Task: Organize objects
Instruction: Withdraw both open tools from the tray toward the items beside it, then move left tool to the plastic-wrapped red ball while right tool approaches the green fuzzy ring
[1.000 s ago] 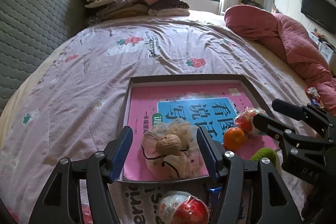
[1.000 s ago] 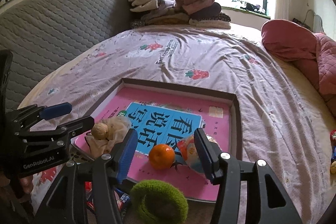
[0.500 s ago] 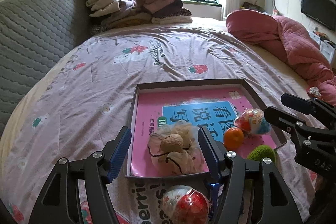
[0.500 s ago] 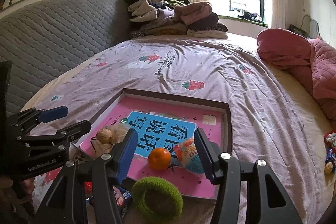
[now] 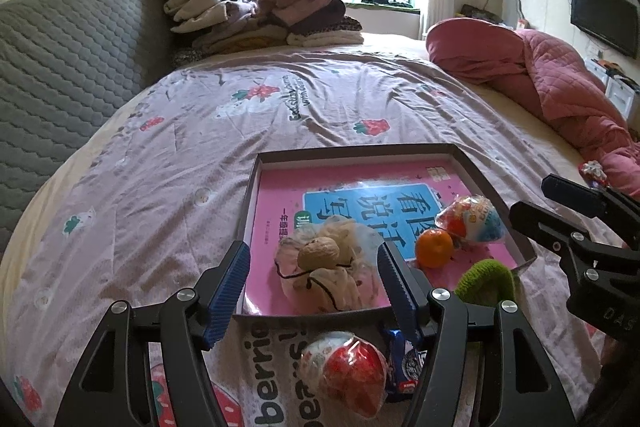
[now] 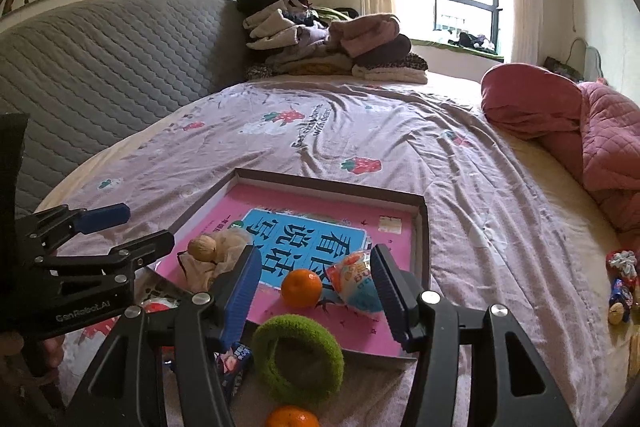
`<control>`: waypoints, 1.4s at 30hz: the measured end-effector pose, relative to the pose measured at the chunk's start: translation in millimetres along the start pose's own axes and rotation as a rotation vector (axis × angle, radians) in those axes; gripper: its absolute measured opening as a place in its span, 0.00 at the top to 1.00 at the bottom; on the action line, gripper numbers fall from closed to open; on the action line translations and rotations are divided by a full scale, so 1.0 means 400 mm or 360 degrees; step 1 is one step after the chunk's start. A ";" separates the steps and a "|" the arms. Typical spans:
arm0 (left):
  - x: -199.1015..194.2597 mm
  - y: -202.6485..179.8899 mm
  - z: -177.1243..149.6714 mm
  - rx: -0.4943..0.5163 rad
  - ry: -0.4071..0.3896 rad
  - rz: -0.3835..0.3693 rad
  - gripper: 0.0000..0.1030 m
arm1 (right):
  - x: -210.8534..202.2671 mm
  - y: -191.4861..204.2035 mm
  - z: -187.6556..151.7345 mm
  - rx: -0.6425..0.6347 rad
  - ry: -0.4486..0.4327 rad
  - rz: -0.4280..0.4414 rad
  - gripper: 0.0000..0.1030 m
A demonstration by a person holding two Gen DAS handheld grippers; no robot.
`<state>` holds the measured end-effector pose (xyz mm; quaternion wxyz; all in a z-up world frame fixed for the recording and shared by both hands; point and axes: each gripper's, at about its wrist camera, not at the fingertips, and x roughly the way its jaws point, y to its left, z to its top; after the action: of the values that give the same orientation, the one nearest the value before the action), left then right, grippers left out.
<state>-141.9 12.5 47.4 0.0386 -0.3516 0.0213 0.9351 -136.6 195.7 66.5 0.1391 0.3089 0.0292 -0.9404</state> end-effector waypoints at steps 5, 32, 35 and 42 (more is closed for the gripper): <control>-0.009 -0.005 -0.013 0.0001 0.0004 -0.0007 0.34 | -0.014 0.005 -0.014 -0.0011 -0.0009 0.0001 0.43; -0.030 -0.006 -0.081 0.0005 0.0029 0.0000 0.34 | -0.064 0.019 -0.057 -0.0031 -0.0031 0.0024 0.42; -0.028 -0.008 -0.087 0.0008 0.0036 0.0003 0.34 | -0.063 0.019 -0.059 -0.0032 -0.0026 0.0022 0.42; -0.029 -0.009 -0.094 0.0018 0.0037 0.0005 0.34 | -0.060 0.019 -0.069 -0.0027 -0.0003 0.0019 0.42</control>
<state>-108.3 12.9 26.6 0.0390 -0.3621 0.0275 0.9309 -100.4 198.3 58.6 0.1475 0.3071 0.0352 -0.9395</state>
